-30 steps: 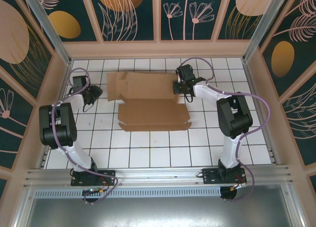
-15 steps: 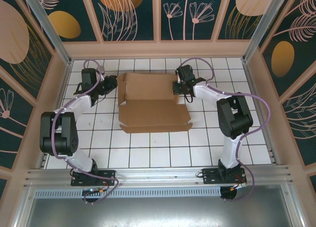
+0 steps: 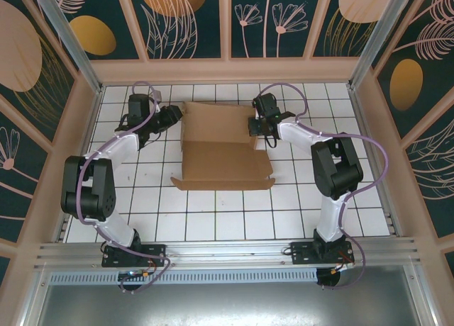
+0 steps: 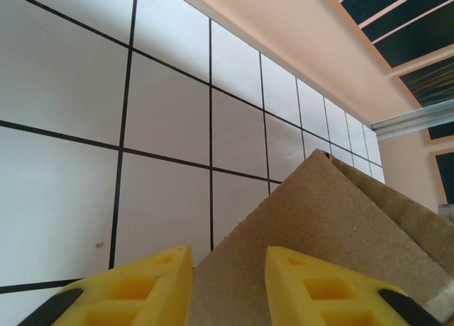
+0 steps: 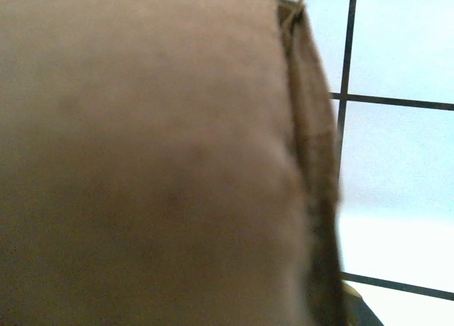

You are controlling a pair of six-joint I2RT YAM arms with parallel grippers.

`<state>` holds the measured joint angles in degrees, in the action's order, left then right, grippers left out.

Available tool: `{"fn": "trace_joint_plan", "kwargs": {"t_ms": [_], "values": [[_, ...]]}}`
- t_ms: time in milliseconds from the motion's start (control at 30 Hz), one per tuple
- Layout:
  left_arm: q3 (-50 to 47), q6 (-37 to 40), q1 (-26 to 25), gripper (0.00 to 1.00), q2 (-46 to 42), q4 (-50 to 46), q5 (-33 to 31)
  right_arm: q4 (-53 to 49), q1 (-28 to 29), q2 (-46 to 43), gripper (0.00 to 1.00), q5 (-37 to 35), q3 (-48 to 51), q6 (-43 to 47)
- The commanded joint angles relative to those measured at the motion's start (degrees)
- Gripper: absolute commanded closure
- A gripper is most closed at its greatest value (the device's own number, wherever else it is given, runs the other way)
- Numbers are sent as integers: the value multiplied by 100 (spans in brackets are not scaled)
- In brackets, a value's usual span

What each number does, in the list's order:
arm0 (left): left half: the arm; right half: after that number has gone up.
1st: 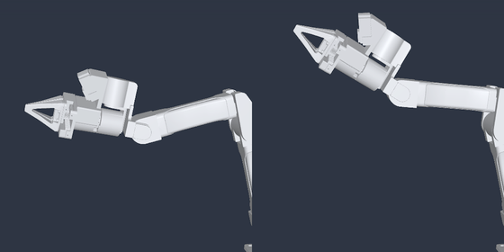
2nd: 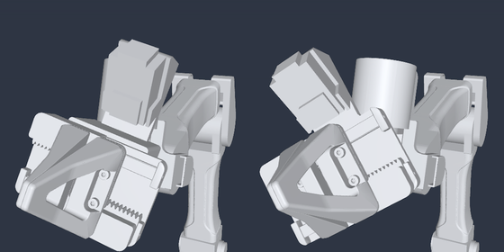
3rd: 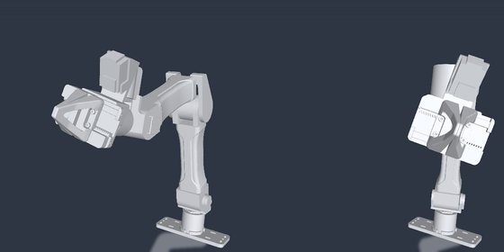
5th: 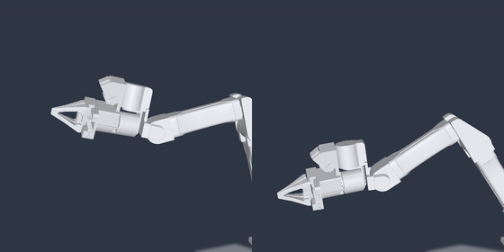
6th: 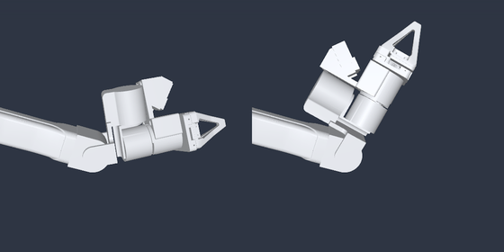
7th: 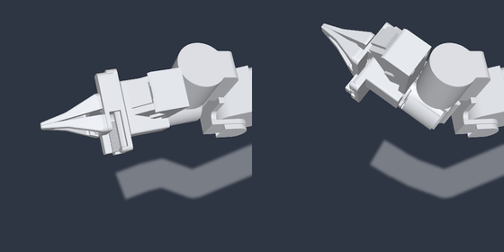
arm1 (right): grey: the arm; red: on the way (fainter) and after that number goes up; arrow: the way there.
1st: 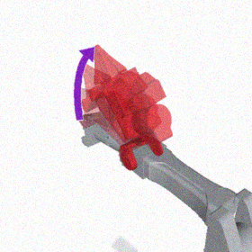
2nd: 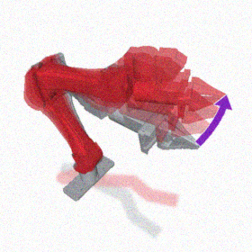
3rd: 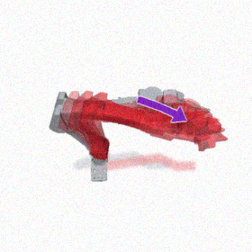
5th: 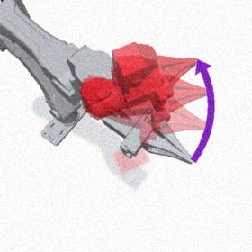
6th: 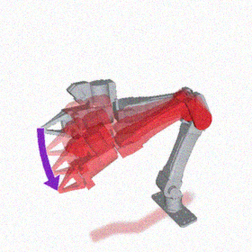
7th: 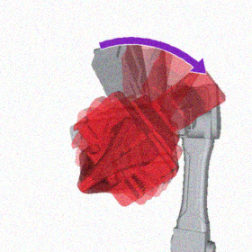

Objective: Fold the paper box

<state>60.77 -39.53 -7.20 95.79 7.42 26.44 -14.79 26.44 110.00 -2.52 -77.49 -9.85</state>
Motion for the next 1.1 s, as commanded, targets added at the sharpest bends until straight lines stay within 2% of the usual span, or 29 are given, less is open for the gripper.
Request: {"fn": "trace_joint_plan", "kwargs": {"t_ms": [0,100,300,633,900,1067], "values": [[130,330,-223,64,-117,-317,136,-349,30,329,100,144,154,-22],[281,504,-343,62,-81,-544,182,-402,24,383,100,261,36,-18],[203,518,-445,59,-496,-891,-292,-481,-32,451,100,198,-108,-44],[-956,343,-447,57,-1200,-424,-150,-455,-88,510,100,353,-112,-37],[-1298,508,-448,54,-1380,-287,30,-614,-112,735,100,632,-362,27],[-1512,369,-446,49,-1570,-199,-185,-1111,-123,1016,100,601,-774,47]]}}
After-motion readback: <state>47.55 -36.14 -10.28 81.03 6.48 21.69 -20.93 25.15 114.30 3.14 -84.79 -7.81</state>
